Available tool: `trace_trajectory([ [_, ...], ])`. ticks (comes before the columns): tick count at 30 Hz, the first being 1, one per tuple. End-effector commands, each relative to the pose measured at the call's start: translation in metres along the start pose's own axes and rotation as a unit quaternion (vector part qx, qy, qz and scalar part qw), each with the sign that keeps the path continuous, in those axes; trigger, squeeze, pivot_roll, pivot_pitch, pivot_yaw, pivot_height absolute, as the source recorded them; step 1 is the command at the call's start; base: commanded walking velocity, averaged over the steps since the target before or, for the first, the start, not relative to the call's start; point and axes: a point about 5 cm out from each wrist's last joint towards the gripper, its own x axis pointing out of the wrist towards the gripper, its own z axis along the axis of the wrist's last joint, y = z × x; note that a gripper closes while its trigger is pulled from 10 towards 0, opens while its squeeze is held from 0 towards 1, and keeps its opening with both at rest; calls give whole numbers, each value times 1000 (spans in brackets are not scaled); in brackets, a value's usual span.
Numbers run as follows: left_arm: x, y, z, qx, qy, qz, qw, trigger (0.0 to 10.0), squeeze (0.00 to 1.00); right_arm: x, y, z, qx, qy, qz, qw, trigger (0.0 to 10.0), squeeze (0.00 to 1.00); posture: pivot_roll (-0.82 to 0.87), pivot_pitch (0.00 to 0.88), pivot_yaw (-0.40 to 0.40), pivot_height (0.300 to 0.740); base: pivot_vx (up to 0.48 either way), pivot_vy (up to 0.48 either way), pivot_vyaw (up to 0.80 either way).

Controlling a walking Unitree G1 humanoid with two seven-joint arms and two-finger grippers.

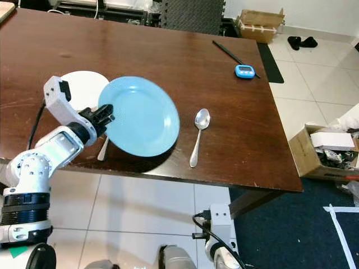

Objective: Setting the table

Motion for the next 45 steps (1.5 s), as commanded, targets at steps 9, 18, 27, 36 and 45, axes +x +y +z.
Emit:
trace_trajectory([
  [9, -1, 11, -20, -50, 43, 25, 997, 10000, 0, -2, -2, -3, -3, 9, 0, 1000, 10000, 0, 26, 105, -25, 740, 0, 0, 0],
  [18, 5, 7, -38, -54, 67, 16, 996, 10000, 0, -2, -4, -4, -5, 9, -2, 1000, 10000, 0, 26, 105, -25, 740, 0, 0, 0],
  [27, 11, 1, -42, -38, 63, 7, 997, 10000, 0, -2, -5, -3, -7, 7, -1, 1000, 10000, 0, 13, 102, -25, 740, 0, 0, 0],
  [36, 15, 5, -45, -32, 59, 12, 998, 10000, 0, -2, -4, -2, -7, 6, -1, 1000, 10000, 0, 8, 101, -26, 740, 0, 0, 0],
  [45, 15, 6, -43, -30, 54, 8, 998, 10000, 1000, -2, -4, -2, -7, 6, 0, 1000, 10000, 0, 10, 106, -26, 740, 0, 0, 0],
])
